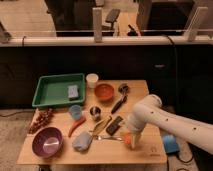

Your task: Place apple in metal cup

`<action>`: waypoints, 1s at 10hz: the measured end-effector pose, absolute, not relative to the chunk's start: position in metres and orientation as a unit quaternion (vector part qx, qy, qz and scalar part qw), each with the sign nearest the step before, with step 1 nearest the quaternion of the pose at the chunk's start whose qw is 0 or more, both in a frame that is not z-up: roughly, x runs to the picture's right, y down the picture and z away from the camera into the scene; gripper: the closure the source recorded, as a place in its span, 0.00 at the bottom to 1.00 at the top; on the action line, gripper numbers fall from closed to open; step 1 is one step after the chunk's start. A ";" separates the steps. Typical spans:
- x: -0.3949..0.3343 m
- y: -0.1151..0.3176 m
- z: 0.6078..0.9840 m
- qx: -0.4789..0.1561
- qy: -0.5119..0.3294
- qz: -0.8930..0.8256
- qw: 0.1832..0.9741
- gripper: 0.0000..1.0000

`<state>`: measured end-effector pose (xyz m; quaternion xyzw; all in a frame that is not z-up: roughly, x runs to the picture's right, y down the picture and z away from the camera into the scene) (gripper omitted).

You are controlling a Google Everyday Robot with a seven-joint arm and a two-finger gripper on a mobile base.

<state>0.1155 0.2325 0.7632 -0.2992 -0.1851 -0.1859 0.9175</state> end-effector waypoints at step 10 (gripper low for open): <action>0.112 0.237 0.771 -0.299 -0.194 -0.179 0.917 0.24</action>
